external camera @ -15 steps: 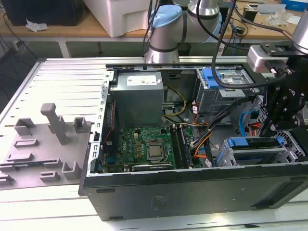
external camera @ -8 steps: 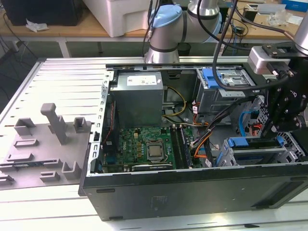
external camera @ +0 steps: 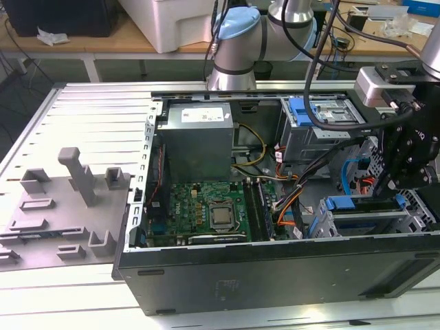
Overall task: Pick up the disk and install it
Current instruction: 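Insert the first disk wire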
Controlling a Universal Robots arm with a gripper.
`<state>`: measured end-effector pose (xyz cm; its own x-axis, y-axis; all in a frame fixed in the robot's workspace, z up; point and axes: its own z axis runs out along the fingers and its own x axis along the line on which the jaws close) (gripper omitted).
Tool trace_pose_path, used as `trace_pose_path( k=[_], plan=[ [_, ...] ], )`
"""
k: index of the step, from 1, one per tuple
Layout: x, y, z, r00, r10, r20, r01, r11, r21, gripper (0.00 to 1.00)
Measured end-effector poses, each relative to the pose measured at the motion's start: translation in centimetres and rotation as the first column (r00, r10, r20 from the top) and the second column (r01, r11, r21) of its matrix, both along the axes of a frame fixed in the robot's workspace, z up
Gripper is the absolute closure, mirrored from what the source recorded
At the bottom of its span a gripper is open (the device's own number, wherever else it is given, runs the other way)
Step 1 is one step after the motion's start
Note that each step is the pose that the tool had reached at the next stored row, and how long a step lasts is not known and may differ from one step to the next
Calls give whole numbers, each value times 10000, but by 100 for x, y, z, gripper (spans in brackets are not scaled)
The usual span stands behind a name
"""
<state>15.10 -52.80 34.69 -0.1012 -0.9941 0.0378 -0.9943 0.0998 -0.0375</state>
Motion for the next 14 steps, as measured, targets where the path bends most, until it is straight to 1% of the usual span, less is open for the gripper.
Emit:
trace_pose_path(
  k=[9, 14],
  plan=[
    [-4, -20, -1, 10000, 19, 0, -19, 10000, -1, 84],
    [-4, -21, -2, 10000, 39, 0, -39, 10000, -1, 84]
  ],
)
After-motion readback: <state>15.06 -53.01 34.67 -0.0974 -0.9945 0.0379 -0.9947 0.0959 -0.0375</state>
